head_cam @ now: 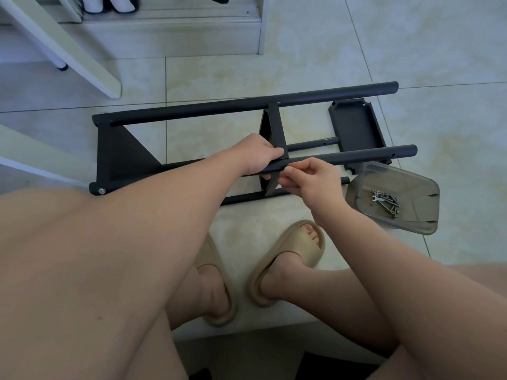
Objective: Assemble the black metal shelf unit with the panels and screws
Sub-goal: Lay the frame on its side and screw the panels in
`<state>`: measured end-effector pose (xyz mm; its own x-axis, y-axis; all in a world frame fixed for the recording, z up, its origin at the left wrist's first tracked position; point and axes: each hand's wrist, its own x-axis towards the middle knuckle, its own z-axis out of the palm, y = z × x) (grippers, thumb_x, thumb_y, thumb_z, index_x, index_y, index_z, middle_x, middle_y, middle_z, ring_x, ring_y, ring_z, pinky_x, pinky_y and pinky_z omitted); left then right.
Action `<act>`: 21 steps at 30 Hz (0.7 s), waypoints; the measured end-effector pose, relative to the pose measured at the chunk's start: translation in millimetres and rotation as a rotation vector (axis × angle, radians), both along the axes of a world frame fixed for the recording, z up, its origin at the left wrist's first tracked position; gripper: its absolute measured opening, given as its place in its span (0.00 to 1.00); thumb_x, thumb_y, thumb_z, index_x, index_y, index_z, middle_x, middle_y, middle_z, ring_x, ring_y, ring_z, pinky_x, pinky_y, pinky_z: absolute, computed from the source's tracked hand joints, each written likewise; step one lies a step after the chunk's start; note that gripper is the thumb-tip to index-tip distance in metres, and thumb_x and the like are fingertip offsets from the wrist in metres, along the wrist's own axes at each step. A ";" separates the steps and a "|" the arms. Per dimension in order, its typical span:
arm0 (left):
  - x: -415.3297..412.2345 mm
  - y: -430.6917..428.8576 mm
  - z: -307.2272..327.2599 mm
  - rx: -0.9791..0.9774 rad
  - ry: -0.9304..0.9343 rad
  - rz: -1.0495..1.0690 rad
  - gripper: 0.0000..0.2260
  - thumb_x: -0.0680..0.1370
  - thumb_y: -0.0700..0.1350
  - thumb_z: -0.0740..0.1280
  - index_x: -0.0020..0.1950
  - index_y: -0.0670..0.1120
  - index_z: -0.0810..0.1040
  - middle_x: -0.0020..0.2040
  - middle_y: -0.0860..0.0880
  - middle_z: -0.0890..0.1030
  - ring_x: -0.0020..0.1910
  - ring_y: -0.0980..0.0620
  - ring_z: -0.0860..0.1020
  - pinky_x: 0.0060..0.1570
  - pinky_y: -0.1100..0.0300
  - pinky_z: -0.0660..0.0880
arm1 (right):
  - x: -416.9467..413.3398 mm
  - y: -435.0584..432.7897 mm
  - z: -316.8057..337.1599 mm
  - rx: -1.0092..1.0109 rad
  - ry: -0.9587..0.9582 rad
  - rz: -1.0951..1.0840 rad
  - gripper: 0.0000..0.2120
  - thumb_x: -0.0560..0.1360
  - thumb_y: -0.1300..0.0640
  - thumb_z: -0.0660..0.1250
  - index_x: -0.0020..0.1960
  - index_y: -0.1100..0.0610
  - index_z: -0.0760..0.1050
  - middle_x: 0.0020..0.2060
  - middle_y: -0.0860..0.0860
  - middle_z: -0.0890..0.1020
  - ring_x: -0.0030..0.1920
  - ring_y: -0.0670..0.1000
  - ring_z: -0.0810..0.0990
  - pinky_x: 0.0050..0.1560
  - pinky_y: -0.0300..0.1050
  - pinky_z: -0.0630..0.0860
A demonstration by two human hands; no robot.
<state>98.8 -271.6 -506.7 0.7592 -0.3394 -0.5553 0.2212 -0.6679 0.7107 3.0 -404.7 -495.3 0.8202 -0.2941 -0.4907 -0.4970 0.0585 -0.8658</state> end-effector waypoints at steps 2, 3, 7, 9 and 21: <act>0.4 0.8 -0.1 0.006 -0.003 -0.011 0.18 0.82 0.51 0.62 0.49 0.38 0.84 0.26 0.53 0.80 0.25 0.59 0.78 0.28 0.69 0.69 | 3.0 1.8 0.3 -0.042 0.014 0.005 0.06 0.77 0.67 0.70 0.42 0.61 0.76 0.40 0.59 0.85 0.37 0.50 0.87 0.45 0.46 0.84; 0.4 0.8 -0.1 0.009 -0.004 -0.011 0.18 0.82 0.51 0.62 0.49 0.38 0.84 0.26 0.53 0.80 0.25 0.60 0.78 0.28 0.69 0.69 | 4.2 2.6 0.5 -0.070 0.023 0.012 0.06 0.77 0.66 0.70 0.42 0.60 0.76 0.40 0.59 0.86 0.38 0.51 0.87 0.46 0.48 0.85; 0.3 -0.6 -0.4 0.006 -0.002 0.002 0.19 0.82 0.51 0.62 0.50 0.37 0.83 0.25 0.54 0.79 0.25 0.59 0.79 0.33 0.64 0.70 | 7.2 1.8 3.2 -0.251 0.041 0.083 0.07 0.77 0.62 0.72 0.41 0.58 0.76 0.38 0.56 0.86 0.39 0.53 0.86 0.49 0.55 0.84; 0.1 -0.8 -0.6 0.000 0.000 0.009 0.19 0.82 0.51 0.62 0.51 0.36 0.83 0.28 0.51 0.80 0.27 0.57 0.80 0.38 0.61 0.71 | 9.3 -1.6 5.8 -0.496 0.017 0.230 0.08 0.77 0.57 0.72 0.40 0.56 0.77 0.38 0.53 0.85 0.41 0.54 0.82 0.44 0.50 0.80; -2.3 0.7 -1.1 -0.007 -0.003 0.020 0.17 0.82 0.50 0.63 0.51 0.37 0.82 0.32 0.49 0.81 0.31 0.53 0.82 0.40 0.61 0.72 | 19.9 -2.8 18.2 -0.805 0.046 0.524 0.05 0.79 0.57 0.69 0.45 0.57 0.78 0.43 0.55 0.83 0.42 0.56 0.80 0.41 0.48 0.78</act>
